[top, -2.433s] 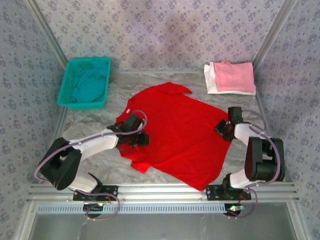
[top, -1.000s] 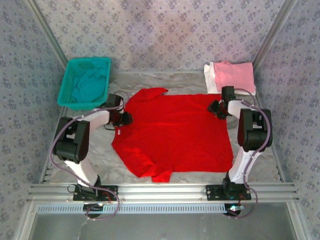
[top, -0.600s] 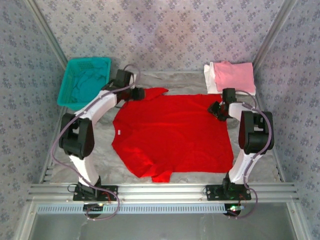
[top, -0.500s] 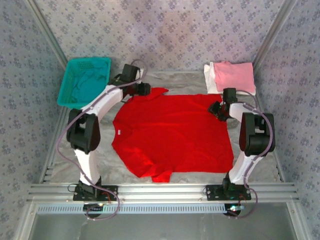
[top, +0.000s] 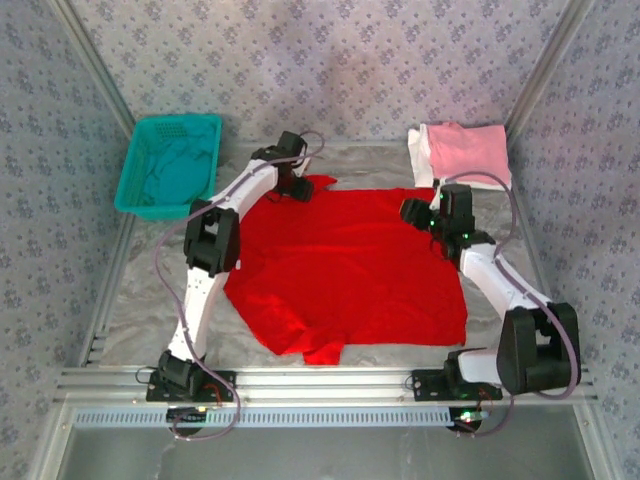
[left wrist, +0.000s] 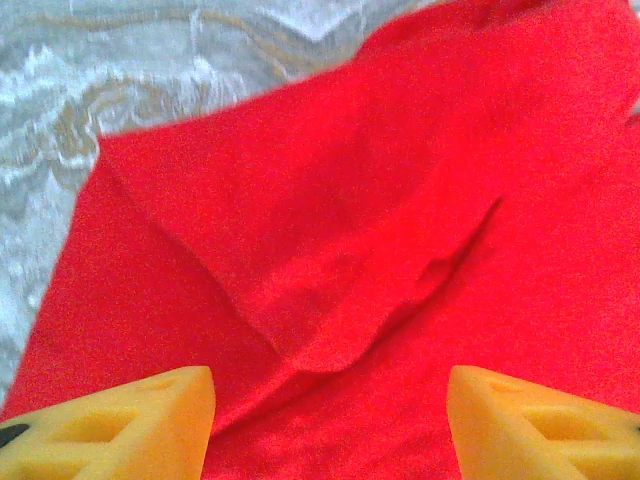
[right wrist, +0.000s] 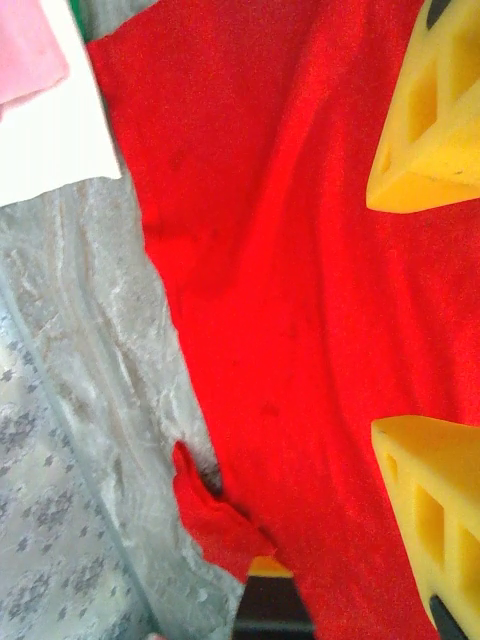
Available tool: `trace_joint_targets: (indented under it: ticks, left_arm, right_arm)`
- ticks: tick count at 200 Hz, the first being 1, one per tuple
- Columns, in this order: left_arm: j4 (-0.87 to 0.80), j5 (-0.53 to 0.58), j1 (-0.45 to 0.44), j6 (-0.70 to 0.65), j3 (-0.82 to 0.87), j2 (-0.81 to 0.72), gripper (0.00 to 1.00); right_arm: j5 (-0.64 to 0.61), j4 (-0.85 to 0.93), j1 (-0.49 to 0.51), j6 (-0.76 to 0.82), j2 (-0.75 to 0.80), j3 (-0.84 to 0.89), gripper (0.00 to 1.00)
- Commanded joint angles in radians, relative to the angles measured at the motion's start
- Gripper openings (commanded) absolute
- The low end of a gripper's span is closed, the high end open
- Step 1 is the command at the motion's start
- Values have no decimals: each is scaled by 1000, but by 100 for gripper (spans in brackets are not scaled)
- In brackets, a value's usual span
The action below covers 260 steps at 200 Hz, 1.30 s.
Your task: Fold and stack the t-shirts
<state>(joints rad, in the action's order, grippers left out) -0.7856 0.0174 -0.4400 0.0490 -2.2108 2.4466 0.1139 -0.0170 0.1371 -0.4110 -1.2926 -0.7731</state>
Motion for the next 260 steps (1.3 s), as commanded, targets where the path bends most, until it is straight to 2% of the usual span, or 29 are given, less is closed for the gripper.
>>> trace_joint_targets:
  ticks: [1,44,78,99,152,185,206,260]
  left_arm:
    - [-101,26,-7,-41,-121,68,62]
    - [-151,31,-6,-51,-253,157,52]
    - [-179,22,-6,-52,-310,197,52]
    - [-177,19,-6,-49,-311,207,47]
    - [-196,30,-8,-19,-360,202,19]
    - [-192,69,-7,-19,-378,178,8]
    - [-191,88,2,-27,-397,176,4]
    - [-103,108,72,-67,-463,186,6]
  right_arm:
    - [-80,-111,18,45,52,83,59]
    - [-146,-119,33,37,131,170,59]
    - [-159,-135,44,20,168,219,60]
    - [-156,-200,71,25,177,269,60]
    - [-174,-258,122,18,130,296,61]
    - [-183,-254,128,21,126,304,62]
    - [-179,-253,128,17,121,304,63]
    - [-170,-266,130,11,94,301,63]
